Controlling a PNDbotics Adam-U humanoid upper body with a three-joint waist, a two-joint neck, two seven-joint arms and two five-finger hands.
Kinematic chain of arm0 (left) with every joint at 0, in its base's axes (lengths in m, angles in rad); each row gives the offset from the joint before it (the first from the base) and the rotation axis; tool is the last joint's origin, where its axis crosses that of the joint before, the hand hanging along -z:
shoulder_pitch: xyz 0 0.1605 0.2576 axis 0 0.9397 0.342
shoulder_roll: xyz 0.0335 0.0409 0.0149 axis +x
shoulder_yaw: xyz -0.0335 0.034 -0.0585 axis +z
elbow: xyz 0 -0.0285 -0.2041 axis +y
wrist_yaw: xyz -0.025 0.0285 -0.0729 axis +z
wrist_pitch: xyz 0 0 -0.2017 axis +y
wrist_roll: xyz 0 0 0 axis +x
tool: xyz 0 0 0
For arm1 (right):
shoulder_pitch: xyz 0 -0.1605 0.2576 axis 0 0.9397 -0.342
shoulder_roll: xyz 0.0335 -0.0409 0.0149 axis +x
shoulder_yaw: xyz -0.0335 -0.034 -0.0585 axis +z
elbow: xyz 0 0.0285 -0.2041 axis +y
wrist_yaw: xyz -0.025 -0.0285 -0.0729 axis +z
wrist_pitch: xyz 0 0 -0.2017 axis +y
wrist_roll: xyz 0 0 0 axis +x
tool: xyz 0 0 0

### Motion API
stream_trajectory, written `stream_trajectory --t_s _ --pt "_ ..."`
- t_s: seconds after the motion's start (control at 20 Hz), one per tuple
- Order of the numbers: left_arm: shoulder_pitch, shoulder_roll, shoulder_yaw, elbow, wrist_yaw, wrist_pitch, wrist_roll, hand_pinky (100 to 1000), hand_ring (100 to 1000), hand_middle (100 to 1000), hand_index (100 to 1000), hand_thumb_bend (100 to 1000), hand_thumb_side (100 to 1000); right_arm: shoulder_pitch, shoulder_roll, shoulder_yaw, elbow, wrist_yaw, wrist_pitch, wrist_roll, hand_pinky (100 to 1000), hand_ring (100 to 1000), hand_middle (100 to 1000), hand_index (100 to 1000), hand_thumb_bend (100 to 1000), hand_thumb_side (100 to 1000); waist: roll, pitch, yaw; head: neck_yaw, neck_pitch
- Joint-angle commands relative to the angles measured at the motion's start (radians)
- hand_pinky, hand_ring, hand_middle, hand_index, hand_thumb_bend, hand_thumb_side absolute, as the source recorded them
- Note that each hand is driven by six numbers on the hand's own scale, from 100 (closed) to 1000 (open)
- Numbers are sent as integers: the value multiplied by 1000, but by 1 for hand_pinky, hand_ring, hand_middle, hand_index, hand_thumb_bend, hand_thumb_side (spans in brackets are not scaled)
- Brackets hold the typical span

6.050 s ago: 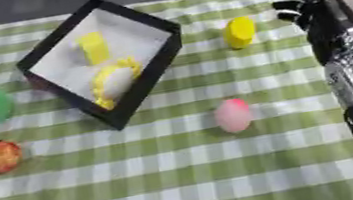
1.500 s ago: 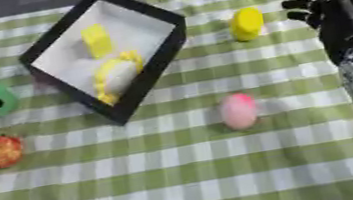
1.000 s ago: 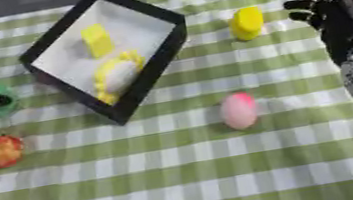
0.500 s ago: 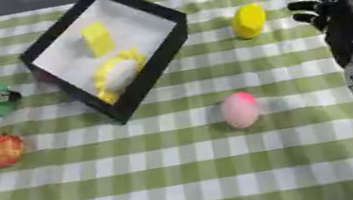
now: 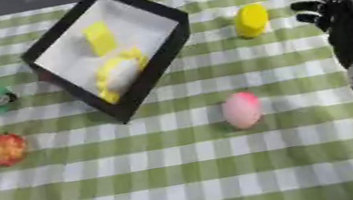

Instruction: Pick up objects on the table and place them in the box.

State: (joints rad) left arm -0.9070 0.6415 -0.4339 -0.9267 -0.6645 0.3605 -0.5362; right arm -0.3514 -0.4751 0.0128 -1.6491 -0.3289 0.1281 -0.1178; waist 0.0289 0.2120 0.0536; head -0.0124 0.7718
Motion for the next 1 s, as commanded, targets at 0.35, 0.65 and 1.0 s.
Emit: stream_trajectory --t_s 0.35,0.65,1.0 --pt "-35 45 -1 -68 -5 -9 -44 728 687 597 569 167 134 -10 -17 -10 -7 8 -3 6 841 788 748 860 100 843 11 -6 2 1 -2" --pt "-59 91 3 -157 38 -18 -76 738 695 604 573 139 130 -11 -22 -10 -7 8 -4 7 841 787 747 860 100 840 11 -13 3 0 -2" --pt "-135 114 19 -265 91 -33 -111 751 704 612 576 111 120 -15 -26 -10 -8 7 -7 8 842 788 747 860 100 835 6 -21 5 -7 -2"
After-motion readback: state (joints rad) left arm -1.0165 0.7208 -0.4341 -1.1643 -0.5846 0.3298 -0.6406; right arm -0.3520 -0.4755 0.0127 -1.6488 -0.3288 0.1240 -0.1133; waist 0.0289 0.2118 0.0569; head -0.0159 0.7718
